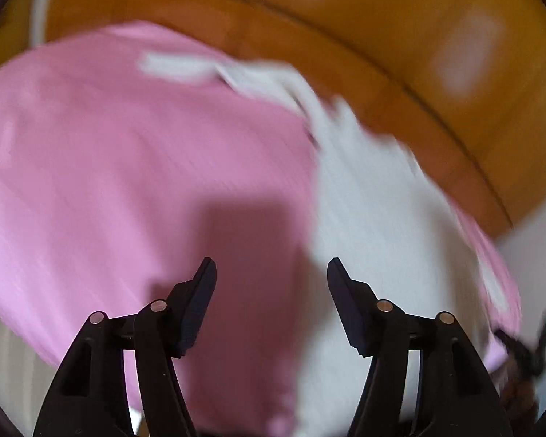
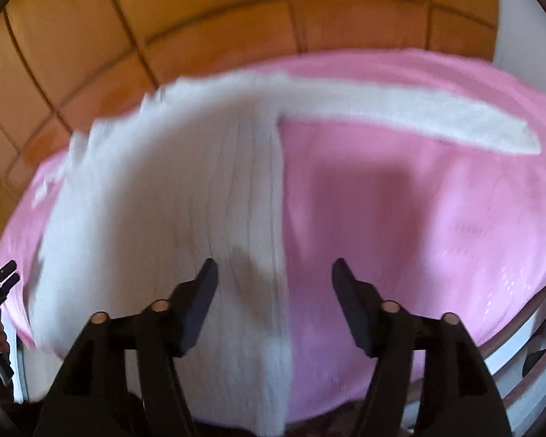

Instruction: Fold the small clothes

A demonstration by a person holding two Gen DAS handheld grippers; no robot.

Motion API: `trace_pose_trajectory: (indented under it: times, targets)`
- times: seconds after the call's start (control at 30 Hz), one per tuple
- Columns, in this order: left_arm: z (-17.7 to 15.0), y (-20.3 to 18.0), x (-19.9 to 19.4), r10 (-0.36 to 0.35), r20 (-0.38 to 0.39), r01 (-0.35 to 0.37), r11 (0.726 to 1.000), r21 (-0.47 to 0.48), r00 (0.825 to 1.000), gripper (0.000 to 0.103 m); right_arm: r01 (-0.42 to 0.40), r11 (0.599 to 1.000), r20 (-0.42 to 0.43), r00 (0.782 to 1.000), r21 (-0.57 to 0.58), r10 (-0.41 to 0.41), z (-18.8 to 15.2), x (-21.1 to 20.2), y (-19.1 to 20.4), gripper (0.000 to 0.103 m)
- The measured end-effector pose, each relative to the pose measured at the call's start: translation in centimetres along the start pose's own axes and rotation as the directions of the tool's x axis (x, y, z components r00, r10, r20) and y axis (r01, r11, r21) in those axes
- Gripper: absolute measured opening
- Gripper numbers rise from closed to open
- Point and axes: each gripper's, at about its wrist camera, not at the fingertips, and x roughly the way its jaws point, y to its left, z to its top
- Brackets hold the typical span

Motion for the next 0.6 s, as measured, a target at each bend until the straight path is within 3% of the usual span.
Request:
trace_pose_trajectory:
  times: [0.13, 0.23, 0.4, 0.5, 0.6]
  targets:
    - [5.4, 3.5, 1.4, 0.071, 0.08, -0.061, 0.992, -0.115, 0.994, 0.062, -0.057, 0.997, 0.039, 0.997, -0.059, 0.06, 0.9, -0.2, 3.5, 0.075]
    - [9.1, 5.9, 3.2, 0.095, 0.096, -0.073, 0.976, -0.206, 0.991, 0.062, -0.116, 0.986, 0.02, 0.993, -0.117, 0.12, 1.0, 1.6, 7.5, 0.075]
    - [14.5, 10.5, 6.9, 0.146, 0.055, -0.119, 0.935, -0.333, 0.988, 0.062, -0.177, 0.965, -0.018, 0.984, -0.193, 0.177, 1.0, 5.5, 13.4, 0.075]
    - [17.3, 12.7, 9.7, 0.141, 0.005, -0.128, 0.911, -0.392, 0.99, 0.062, -0.14, 0.961, -0.04, 0.99, -0.238, 0.134, 0.4, 8.2, 15.9, 0.078]
    - [19.9, 14.3, 12.0, 0.187, -0.027, -0.182, 0.897, -0.402, 0.982, 0.062, -0.13, 0.963, -0.058, 0.991, -0.236, 0.12, -0.5, 9.9, 16.0, 0.088]
